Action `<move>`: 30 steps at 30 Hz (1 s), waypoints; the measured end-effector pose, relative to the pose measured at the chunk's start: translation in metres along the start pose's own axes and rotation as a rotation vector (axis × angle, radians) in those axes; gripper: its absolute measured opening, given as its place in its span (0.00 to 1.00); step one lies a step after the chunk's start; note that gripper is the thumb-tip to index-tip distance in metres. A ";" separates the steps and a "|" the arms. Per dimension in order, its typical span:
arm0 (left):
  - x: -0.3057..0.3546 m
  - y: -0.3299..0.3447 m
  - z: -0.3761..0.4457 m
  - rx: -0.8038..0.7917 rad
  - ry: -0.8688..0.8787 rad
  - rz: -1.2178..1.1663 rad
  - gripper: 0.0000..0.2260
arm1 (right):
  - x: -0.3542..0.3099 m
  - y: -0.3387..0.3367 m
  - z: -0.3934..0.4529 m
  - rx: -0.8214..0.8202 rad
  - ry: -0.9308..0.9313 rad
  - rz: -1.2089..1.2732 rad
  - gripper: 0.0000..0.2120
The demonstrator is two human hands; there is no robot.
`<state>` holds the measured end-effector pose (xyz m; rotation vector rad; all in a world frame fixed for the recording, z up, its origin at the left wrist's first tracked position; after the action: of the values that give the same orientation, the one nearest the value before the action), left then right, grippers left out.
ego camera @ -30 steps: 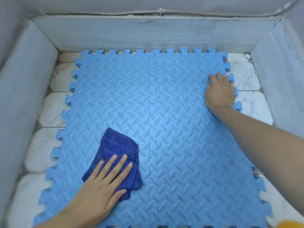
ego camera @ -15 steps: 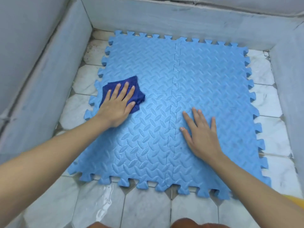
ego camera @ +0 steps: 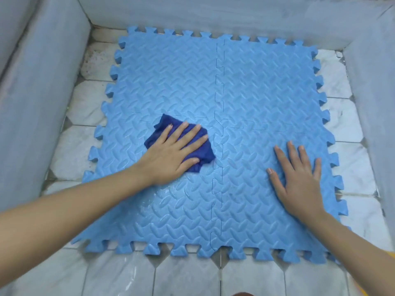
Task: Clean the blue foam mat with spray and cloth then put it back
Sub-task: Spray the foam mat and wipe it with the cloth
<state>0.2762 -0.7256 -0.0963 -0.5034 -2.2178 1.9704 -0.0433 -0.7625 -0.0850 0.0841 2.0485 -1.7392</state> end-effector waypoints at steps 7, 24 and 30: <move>-0.025 -0.009 0.086 0.016 -0.135 -0.040 0.26 | 0.000 -0.003 0.003 0.039 -0.051 0.125 0.27; 0.120 -0.055 0.301 0.077 0.038 -0.104 0.25 | 0.082 -0.034 -0.003 0.273 0.125 0.276 0.21; 0.141 -0.053 0.245 0.128 0.133 -0.095 0.25 | 0.092 -0.034 -0.006 0.335 0.223 0.293 0.22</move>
<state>0.0586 -0.9134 -0.0949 -0.4873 -1.9851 1.9537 -0.1383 -0.7857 -0.0873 0.6742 1.7557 -1.9291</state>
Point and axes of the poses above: each hand's wrist, its own z-axis towards the middle knuckle, its own y-axis out of the palm, x = y × z, the point moved 4 cm from there along z, towards the middle knuckle, and after that the axes turned 15 degrees about z, right-handed, at the moved point
